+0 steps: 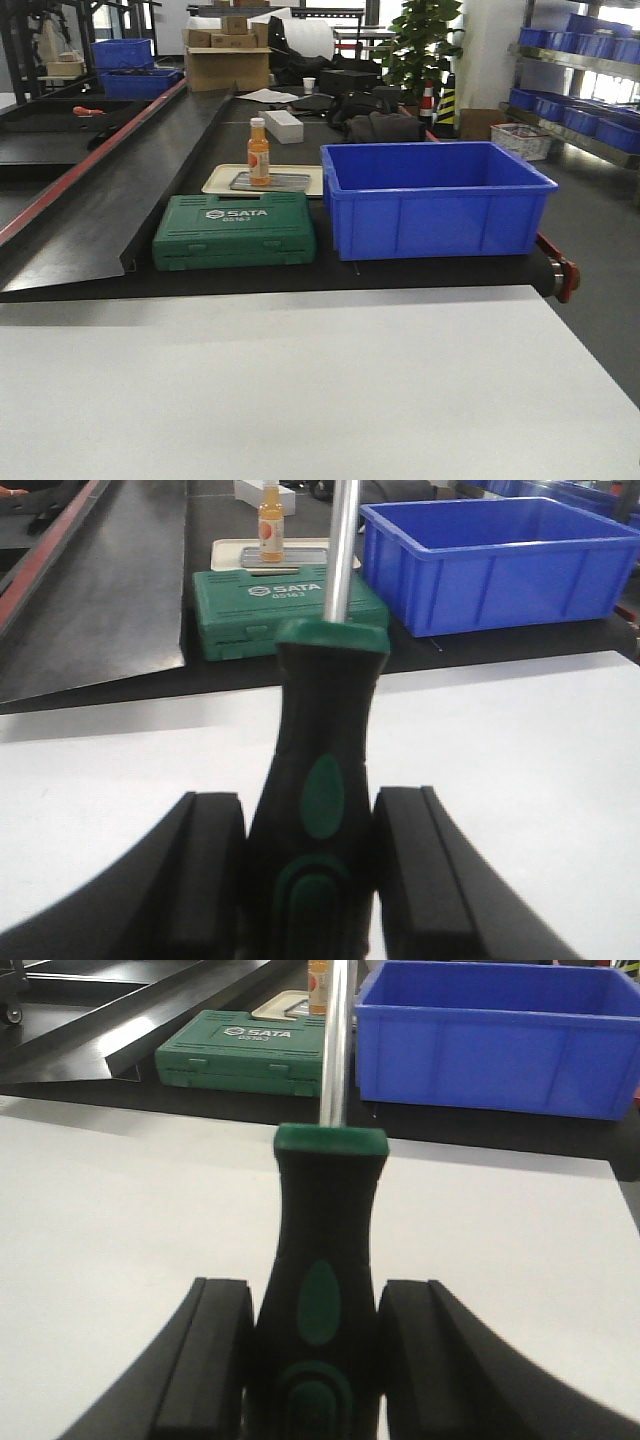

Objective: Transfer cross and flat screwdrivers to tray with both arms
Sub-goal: 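Drive the base to the conveyor rack holding both screwdrivers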

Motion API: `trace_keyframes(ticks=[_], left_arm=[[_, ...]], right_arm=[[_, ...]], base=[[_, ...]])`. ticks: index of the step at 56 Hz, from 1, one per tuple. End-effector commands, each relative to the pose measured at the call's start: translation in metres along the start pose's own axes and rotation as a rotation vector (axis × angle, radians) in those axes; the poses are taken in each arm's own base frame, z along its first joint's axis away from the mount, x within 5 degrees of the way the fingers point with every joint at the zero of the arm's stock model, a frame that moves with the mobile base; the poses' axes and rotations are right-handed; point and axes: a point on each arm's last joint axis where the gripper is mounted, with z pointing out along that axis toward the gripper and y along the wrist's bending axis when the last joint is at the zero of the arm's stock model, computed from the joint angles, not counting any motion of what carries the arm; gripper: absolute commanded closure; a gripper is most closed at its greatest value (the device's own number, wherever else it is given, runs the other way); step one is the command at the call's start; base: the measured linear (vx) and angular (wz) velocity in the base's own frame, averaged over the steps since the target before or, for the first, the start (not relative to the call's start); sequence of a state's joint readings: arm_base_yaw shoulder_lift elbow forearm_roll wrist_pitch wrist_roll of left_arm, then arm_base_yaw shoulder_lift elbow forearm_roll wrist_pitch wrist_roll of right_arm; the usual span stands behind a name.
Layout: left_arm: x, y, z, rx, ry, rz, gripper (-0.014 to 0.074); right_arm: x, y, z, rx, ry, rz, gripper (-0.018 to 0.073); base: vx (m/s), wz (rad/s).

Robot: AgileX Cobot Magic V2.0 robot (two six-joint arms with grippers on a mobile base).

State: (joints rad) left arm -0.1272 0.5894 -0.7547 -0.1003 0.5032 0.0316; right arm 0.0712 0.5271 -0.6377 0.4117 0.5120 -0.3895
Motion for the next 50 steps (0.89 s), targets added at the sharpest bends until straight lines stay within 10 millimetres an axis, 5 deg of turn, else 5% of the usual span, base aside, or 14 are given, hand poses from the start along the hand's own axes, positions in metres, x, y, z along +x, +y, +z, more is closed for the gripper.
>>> trace_keyframes(ticks=[1, 50], left_arm=[[-0.0166, -0.0013, -0.0037, 0.008, -0.119, -0.007, 0.0602], [-0.0166, -0.0013, -0.0037, 0.008, -0.119, -0.007, 0.0602]], right_arm=[[-0.0159, -0.002, -0.0032, 0.025, -0.101, 0.01, 0.0567], [-0.0157, -0.0019, -0.0031, 0.024, -0.098, 0.009, 0.0567]], base=[[-0.25, -0.32], [-0.24, -0.46]])
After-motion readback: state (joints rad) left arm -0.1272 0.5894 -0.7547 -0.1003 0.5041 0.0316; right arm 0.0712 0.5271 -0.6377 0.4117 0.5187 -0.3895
